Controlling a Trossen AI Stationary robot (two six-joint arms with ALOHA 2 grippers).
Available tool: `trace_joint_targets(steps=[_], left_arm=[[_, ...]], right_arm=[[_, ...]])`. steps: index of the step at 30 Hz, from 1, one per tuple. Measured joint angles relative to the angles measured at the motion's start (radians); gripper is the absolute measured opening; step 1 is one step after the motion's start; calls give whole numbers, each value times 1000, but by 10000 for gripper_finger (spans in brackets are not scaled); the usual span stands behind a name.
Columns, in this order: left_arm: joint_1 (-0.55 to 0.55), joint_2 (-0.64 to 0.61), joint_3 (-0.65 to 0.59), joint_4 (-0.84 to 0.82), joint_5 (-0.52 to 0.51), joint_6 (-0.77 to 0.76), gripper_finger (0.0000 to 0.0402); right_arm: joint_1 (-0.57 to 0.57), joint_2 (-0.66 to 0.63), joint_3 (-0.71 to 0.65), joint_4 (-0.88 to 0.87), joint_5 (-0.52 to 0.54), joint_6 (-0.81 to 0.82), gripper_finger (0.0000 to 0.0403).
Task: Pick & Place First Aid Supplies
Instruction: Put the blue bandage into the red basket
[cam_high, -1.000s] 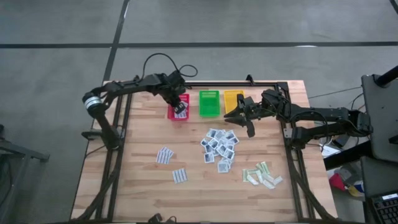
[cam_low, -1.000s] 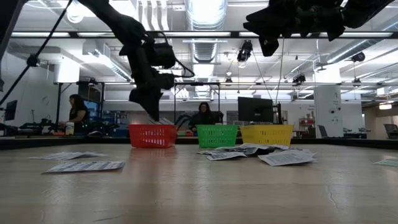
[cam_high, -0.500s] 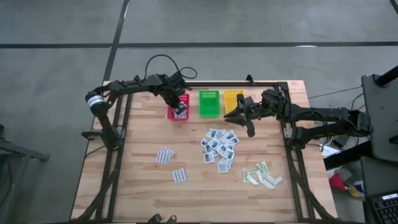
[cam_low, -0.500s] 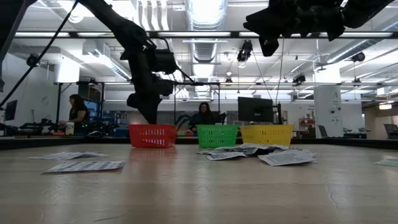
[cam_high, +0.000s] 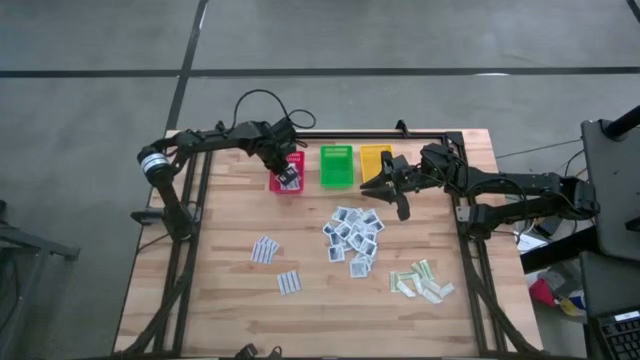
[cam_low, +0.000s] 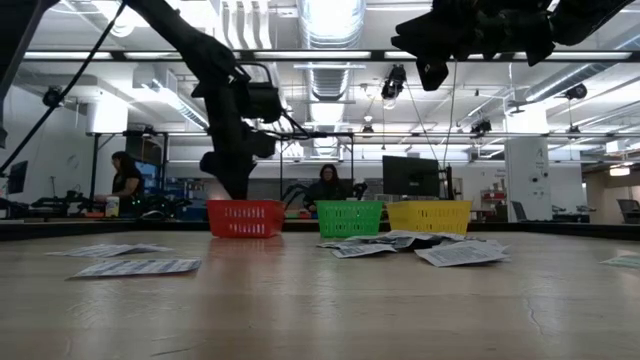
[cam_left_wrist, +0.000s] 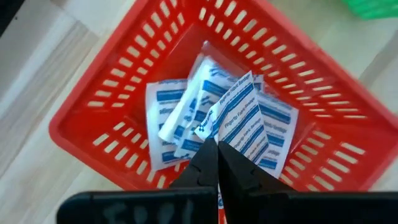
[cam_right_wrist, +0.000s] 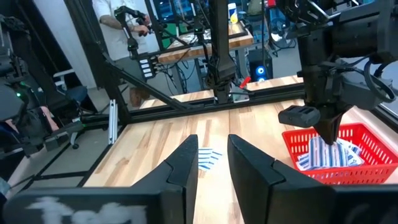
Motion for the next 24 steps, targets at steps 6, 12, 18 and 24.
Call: trace_joint_targets(steps=[6, 12, 18, 24], left_arm=[[0, 0, -8, 1, 0, 12, 27], [0, -1, -7, 7, 1, 29, 67], [1, -36, 53, -97, 5, 60, 107], [-17, -109, 284, -619, 55, 24, 125]], right_arm=[[0, 0, 0, 0, 0, 0, 78], [0, 0, 0, 0, 0, 0, 69], [0, 0, 0, 3, 0, 0, 72], [0, 0, 0, 4, 0, 22, 81]])
